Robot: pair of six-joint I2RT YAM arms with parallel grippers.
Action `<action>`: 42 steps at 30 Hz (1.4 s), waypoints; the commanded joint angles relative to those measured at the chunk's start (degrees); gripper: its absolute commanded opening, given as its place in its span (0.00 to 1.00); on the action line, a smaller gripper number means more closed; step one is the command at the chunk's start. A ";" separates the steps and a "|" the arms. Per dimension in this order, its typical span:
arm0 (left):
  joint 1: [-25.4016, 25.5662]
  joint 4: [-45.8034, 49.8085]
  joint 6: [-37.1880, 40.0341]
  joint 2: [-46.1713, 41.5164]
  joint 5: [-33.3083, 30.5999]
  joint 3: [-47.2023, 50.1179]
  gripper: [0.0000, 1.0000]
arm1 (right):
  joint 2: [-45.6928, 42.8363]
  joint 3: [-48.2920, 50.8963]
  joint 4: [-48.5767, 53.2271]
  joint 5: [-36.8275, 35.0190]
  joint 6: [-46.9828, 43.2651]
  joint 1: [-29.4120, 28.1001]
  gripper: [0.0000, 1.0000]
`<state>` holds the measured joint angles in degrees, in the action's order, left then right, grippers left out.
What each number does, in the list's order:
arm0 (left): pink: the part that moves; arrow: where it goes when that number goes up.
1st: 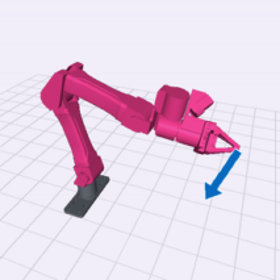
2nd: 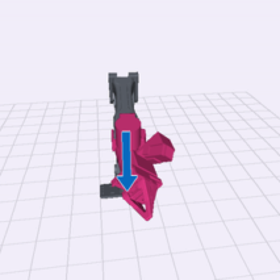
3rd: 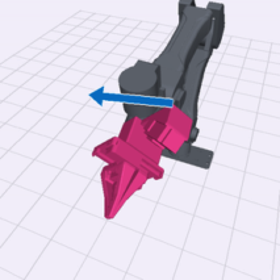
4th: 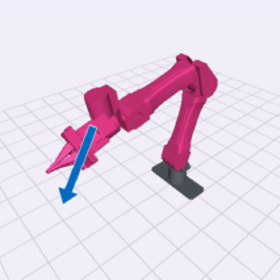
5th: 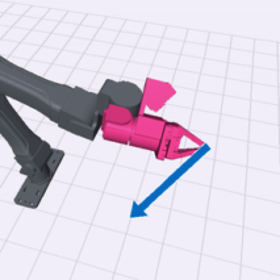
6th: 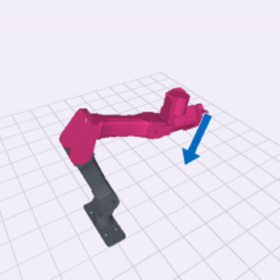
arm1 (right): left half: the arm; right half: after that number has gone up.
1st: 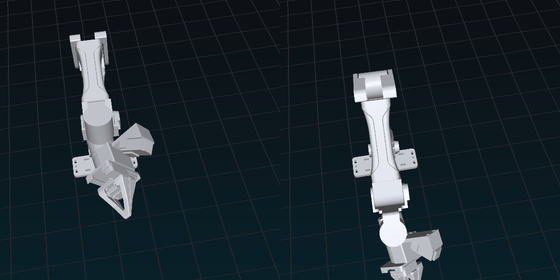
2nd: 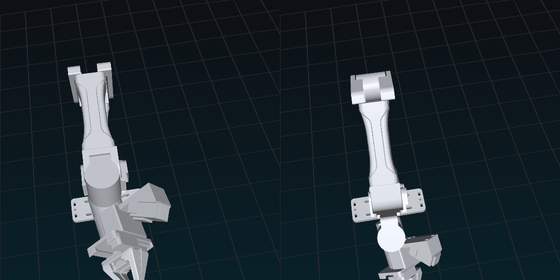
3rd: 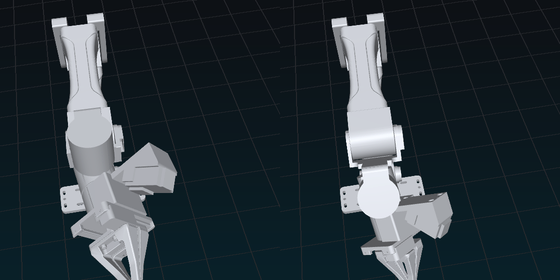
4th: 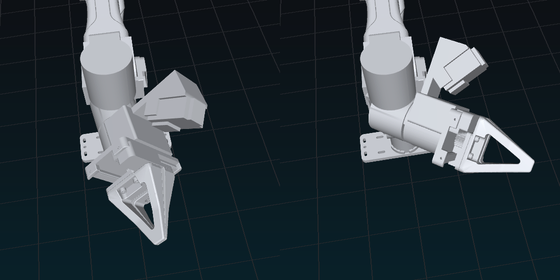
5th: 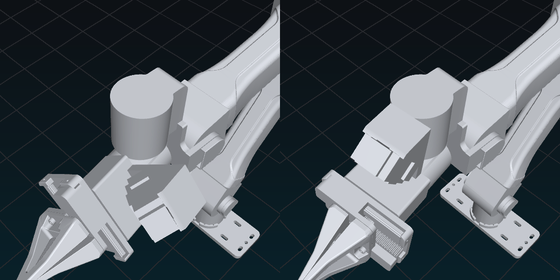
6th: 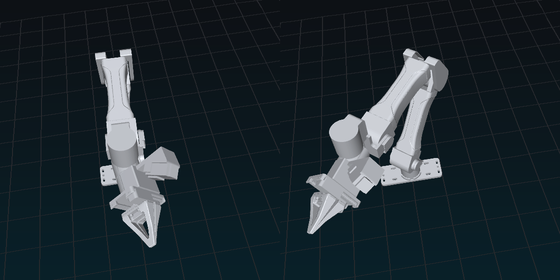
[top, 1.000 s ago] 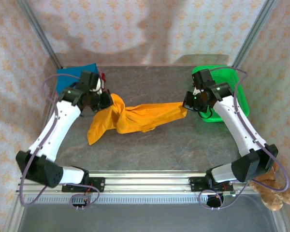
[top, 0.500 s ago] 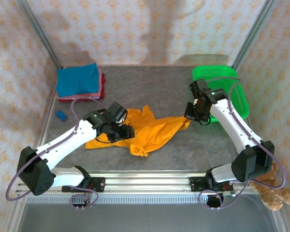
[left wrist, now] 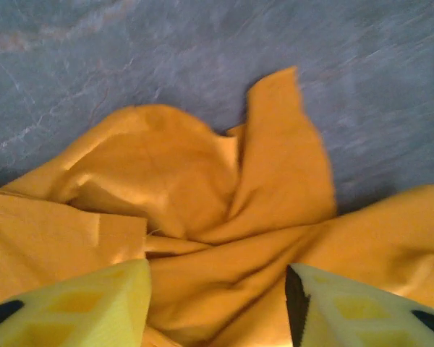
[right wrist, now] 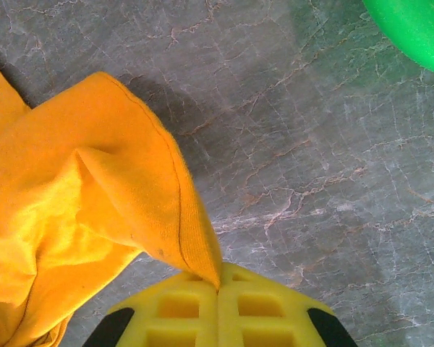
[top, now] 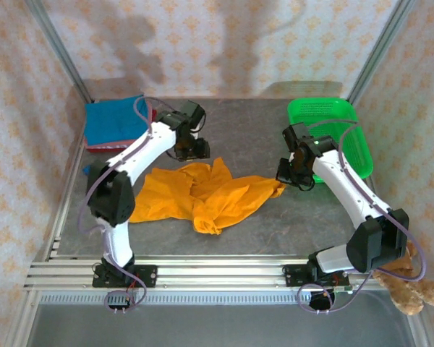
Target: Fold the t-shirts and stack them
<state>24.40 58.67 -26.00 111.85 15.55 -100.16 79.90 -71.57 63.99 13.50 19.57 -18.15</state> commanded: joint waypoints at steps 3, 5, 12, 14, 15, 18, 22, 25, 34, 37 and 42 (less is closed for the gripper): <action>0.69 7.08 5.70 13.74 -4.02 -14.80 0.44 | 0.91 0.12 0.17 -1.34 -1.46 0.29 0.00; 1.60 7.19 6.69 16.27 -3.86 -17.11 0.44 | 1.13 0.33 0.13 -1.22 -1.72 0.36 0.00; 4.07 6.27 6.56 23.74 -2.95 -22.93 0.45 | 2.44 0.34 -0.35 -0.71 -1.99 0.37 0.00; 3.99 5.31 6.27 24.98 -3.16 -23.69 0.44 | 2.65 0.12 -0.27 -0.60 -2.14 0.37 0.00; 3.98 4.77 6.15 25.75 -3.01 -24.15 0.44 | 2.75 0.03 -0.26 -0.66 -2.15 0.35 0.00; 3.90 4.48 6.25 28.28 -2.70 -26.36 0.44 | 3.06 -0.05 -0.22 -0.68 -2.50 0.40 0.00; 3.88 4.06 7.00 30.59 -3.69 -29.05 0.43 | 3.77 -0.41 0.26 -0.56 -2.83 0.34 0.00; 3.89 3.04 6.97 31.29 -3.96 -29.73 0.43 | 3.77 -0.33 0.09 -0.47 -2.78 0.40 0.00; 3.49 4.35 7.16 33.77 -5.46 -32.69 0.06 | 3.13 -1.30 1.00 -0.34 -2.94 0.35 0.00; 2.29 6.28 7.70 30.00 -7.28 -35.10 0.00 | 1.99 -2.93 1.48 -0.02 -3.29 0.39 0.00; -1.58 11.42 8.60 20.60 -11.61 -42.48 0.00 | 1.66 -8.41 2.02 1.78 -5.06 0.35 0.00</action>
<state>26.30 65.39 -18.83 142.39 9.34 -136.42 83.48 -75.13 64.62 14.66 16.40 -18.15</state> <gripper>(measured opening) 0.051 0.042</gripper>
